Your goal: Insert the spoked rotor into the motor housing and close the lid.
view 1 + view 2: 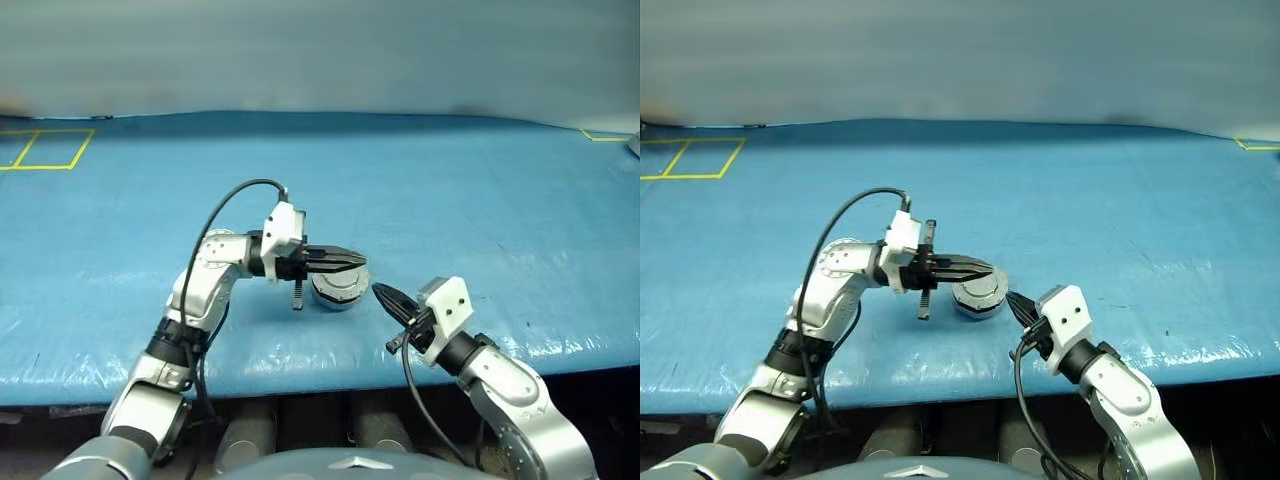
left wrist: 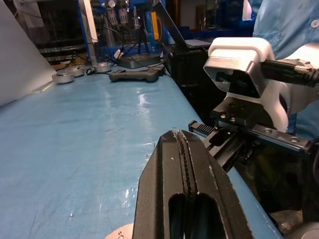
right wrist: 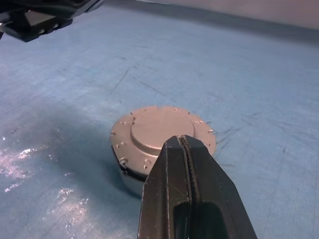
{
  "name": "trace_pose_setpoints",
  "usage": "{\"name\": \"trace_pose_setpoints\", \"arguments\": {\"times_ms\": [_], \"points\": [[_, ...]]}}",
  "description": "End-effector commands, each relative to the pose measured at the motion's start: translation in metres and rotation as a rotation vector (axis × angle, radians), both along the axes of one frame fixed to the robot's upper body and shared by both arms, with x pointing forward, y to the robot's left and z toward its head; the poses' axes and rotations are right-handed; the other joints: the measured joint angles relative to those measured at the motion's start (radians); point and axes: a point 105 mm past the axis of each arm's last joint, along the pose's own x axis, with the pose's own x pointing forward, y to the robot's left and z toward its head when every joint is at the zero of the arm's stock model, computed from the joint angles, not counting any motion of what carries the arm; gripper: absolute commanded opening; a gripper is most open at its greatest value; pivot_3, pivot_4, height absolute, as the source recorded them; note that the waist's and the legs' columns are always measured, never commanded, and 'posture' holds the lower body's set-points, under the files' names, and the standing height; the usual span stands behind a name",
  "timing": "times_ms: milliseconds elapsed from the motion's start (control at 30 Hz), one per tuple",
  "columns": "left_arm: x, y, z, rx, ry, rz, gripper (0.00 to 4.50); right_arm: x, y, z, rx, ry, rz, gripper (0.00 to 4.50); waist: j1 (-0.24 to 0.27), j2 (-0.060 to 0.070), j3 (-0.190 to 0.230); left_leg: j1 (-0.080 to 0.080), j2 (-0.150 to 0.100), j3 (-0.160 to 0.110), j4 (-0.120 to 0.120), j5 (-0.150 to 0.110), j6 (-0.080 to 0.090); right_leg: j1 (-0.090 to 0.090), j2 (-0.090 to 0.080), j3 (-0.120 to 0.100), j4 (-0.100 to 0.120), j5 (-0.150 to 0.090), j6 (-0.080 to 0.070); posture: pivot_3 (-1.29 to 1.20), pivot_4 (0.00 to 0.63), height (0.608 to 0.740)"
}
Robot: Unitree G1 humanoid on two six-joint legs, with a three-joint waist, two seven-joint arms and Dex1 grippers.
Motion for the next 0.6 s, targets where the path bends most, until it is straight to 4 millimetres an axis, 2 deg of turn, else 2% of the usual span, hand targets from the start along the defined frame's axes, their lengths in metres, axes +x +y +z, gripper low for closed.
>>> {"name": "trace_pose_setpoints", "arguments": {"times_ms": [33, 133, 233, 367, 500, 533, 600], "points": [[-0.002, 0.019, 0.008, -0.034, 0.010, 0.102, 0.02, 0.005, 0.006, 0.014, -0.008, -0.045, 0.039, 0.00, 0.001, 0.000, 0.000, 0.000, 0.000, 0.000, 0.000, 0.000, 0.000, 0.000, 0.000, 0.000, 0.000, 0.000, 0.000, 0.00, 0.150, 0.740], [-0.008, 0.035, -0.008, -0.005, 0.080, 0.182, 0.00, 0.018, 0.012, 0.008, -0.040, -0.041, 0.055, 0.62, 0.002, 0.000, 0.000, 0.000, 0.000, 0.001, 0.001, 0.000, 0.000, 0.000, 0.000, 0.000, 0.000, 0.000, 0.000, 0.00, 0.150, 0.740], [-0.018, 0.049, -0.028, 0.029, 0.141, 0.257, 0.00, 0.034, 0.019, 0.006, -0.057, -0.062, 0.049, 1.58, 0.001, 0.001, 0.001, 0.000, 0.000, 0.001, 0.000, 0.000, 0.000, -0.001, 0.000, 0.001, -0.001, 0.000, 0.000, 0.00, 0.150, 0.740], [-0.028, 0.058, -0.039, 0.024, 0.193, 0.346, 0.00, 0.048, 0.026, 0.002, -0.039, -0.044, 0.057, 2.87, 0.006, 0.001, 0.001, -0.001, 0.000, 0.001, -0.001, 0.000, 0.000, -0.002, 0.000, 0.000, -0.001, 0.000, -0.002, 0.00, 0.150, 0.740], [-0.035, 0.064, -0.051, 0.048, 0.218, 0.408, 0.00, 0.051, 0.033, -0.007, -0.027, 0.005, 0.102, 4.24, 0.004, 0.002, 0.002, 0.000, 0.000, 0.001, 0.000, 0.000, 0.000, -0.001, -0.001, 0.000, -0.001, 0.000, -0.002, 0.00, 0.150, 0.740], [-0.037, 0.066, -0.055, 0.057, 0.223, 0.418, 0.00, 0.050, 0.034, -0.011, -0.035, 0.025, 0.120, 4.46, 0.004, 0.002, 0.002, 0.000, 0.000, 0.001, 0.000, 0.000, 0.000, -0.001, -0.001, 0.000, -0.001, 0.000, -0.002, 0.00, 0.150, 0.740], [-0.039, 0.068, -0.058, 0.058, 0.237, 0.433, 0.00, 0.051, 0.034, -0.016, -0.043, 0.054, 0.131, 4.46, 0.003, 0.003, 0.002, 0.000, 0.000, 0.002, -0.001, 0.000, 0.000, -0.002, -0.001, 0.001, -0.001, 0.000, -0.002, 0.00, 0.150, 0.740]]}}
